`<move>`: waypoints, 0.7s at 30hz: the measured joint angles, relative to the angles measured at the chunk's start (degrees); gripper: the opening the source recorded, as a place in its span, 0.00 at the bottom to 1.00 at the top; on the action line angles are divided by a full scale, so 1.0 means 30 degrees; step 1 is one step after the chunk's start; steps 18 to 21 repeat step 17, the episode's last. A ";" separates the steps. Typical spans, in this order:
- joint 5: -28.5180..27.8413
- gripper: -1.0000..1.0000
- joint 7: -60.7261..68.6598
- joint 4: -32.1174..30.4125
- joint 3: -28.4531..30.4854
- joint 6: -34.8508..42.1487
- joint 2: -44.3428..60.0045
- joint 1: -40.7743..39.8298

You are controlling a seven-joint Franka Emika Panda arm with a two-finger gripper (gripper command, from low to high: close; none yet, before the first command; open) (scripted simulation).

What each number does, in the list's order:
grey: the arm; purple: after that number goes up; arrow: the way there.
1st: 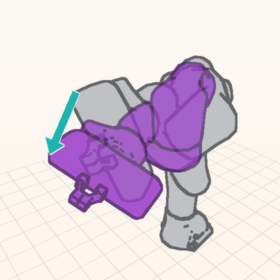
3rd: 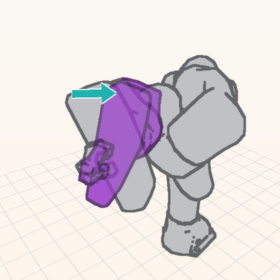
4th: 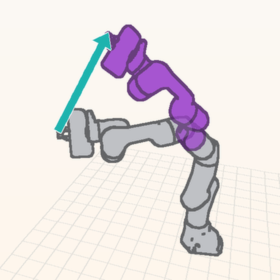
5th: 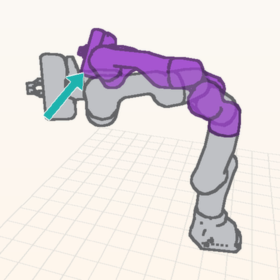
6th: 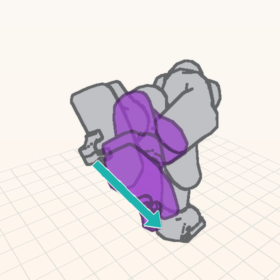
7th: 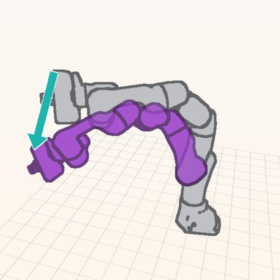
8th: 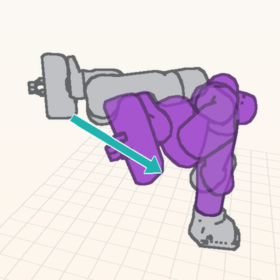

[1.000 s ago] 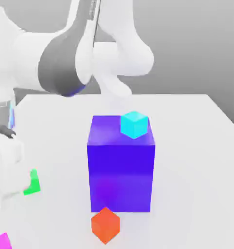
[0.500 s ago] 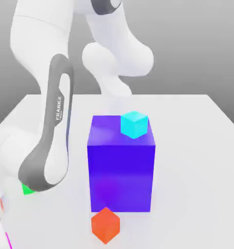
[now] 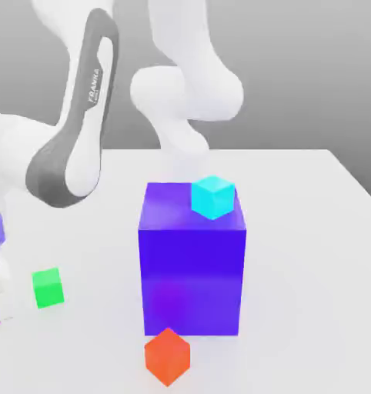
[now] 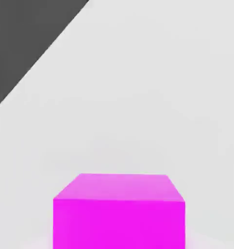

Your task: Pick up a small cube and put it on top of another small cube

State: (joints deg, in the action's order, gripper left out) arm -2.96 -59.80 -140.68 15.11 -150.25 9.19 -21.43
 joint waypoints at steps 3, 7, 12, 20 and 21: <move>-0.0525 0.00 0.1250 -0.2077 0.0488 -0.0289 -0.1835 -0.0738; -0.0488 0.00 0.3441 -0.4847 0.0736 -0.0704 -0.4143 -0.1741; 0.1491 0.00 0.5650 -0.5732 0.0732 -0.2940 -0.2685 -0.1463; 0.3293 1.00 0.6955 -0.5665 0.0034 -0.4634 -0.0793 -0.1801; 0.3293 1.00 0.6955 -0.5665 0.0034 -0.4634 -0.0793 -0.1801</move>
